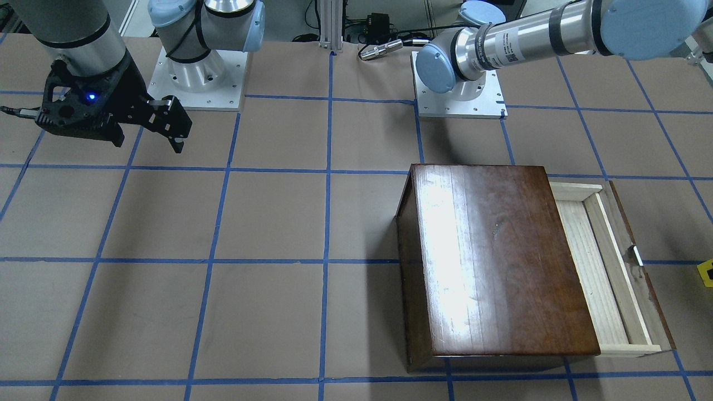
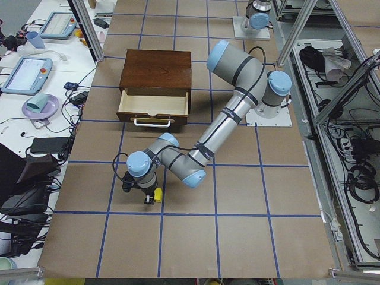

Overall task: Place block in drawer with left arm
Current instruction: 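Lower the left gripper onto the yellow cube and grasp it, then carry the yellow cube over the open drawer with the left gripper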

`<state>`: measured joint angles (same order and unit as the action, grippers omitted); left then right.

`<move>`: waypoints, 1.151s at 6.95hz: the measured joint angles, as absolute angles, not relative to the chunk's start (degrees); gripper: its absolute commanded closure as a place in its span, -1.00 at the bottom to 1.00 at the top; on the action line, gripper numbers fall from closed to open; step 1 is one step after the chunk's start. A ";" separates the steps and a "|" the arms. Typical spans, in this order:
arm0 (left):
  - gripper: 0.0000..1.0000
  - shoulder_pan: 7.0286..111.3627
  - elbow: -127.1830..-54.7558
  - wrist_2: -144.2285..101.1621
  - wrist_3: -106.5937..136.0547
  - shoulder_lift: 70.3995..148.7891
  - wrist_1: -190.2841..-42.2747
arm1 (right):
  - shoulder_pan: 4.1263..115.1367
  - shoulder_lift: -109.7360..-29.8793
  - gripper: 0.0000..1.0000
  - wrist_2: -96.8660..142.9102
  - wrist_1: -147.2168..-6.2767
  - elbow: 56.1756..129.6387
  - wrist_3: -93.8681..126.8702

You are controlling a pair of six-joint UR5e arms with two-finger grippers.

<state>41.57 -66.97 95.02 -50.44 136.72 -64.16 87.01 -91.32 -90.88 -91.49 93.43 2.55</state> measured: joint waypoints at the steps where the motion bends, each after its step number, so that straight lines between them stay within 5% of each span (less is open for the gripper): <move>1: 1.00 41.62 -66.97 94.80 -50.54 136.04 -64.46 | 87.01 -91.32 -1.00 -90.88 -91.49 93.43 2.55; 8: 1.00 54.37 -64.64 91.09 -39.90 116.27 -88.56 | 86.95 -91.32 -1.00 -90.82 -91.49 93.43 2.55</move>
<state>54.37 -64.64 91.09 -39.90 116.27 -88.56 86.95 -91.32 -90.82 -91.49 93.43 2.55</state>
